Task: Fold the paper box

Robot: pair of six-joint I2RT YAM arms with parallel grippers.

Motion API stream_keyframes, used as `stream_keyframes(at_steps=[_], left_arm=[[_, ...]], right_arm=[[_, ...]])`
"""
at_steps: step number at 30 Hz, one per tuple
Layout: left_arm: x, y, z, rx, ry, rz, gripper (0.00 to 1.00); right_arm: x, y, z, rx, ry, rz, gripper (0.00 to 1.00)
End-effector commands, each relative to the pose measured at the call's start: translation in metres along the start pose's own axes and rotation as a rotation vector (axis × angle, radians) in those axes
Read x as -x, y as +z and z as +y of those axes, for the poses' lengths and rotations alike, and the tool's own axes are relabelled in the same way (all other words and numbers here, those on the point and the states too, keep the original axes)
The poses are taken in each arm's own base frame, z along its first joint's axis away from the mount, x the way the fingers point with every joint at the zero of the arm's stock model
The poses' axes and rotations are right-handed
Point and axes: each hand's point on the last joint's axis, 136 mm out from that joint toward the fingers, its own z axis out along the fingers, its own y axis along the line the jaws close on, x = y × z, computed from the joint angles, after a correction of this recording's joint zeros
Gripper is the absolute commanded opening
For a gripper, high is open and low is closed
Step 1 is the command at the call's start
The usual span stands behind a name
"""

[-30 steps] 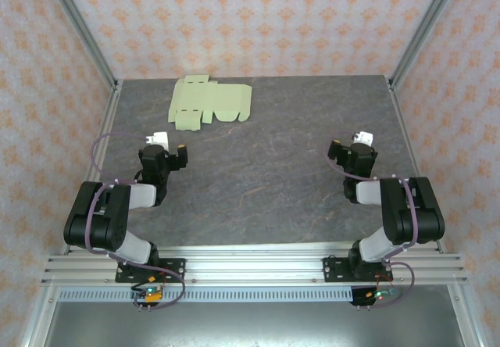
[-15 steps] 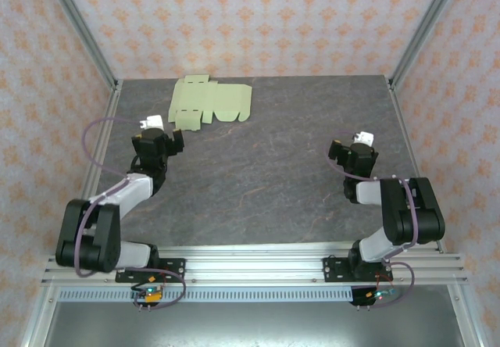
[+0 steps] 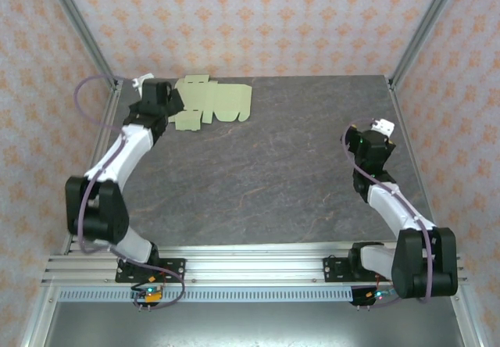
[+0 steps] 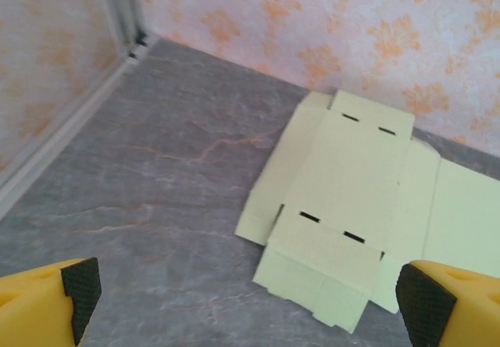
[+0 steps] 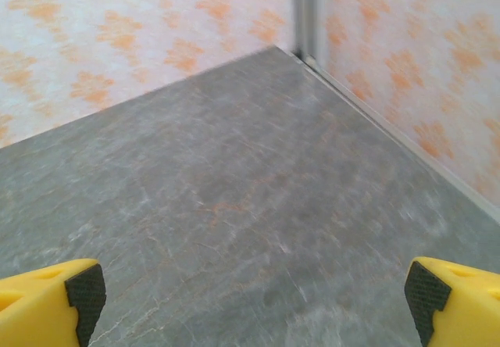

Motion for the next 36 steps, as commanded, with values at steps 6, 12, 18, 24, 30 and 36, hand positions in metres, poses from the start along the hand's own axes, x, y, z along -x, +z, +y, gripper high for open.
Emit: stream_keyframes(at_steps=[6,12,18,24,30,36], left_arm=[[-0.066,0.071,-0.036,-0.054,0.170,0.410,1.00],[-0.084,0.092,-0.040,-0.084,0.165,0.487,1.00],[-0.100,0.117,-0.042,-0.143,0.164,0.554,1.00],[-0.115,0.133,-0.054,-0.211,0.138,0.590,1.00],[-0.116,0.145,-0.059,-0.250,0.110,0.597,1.00],[-0.126,0.154,-0.068,-0.339,0.009,0.649,0.96]], right_arm=[[0.023,-0.032,-0.033,-0.196,0.162,0.075,0.99],[0.033,-0.048,-0.027,-0.113,0.165,0.040,0.99],[0.026,-0.051,-0.020,-0.070,0.148,0.087,0.99],[0.034,-0.053,-0.015,-0.048,0.176,0.081,1.00],[0.039,-0.055,-0.009,-0.024,0.203,0.084,1.00],[0.035,-0.056,-0.009,-0.022,0.218,0.106,1.00]])
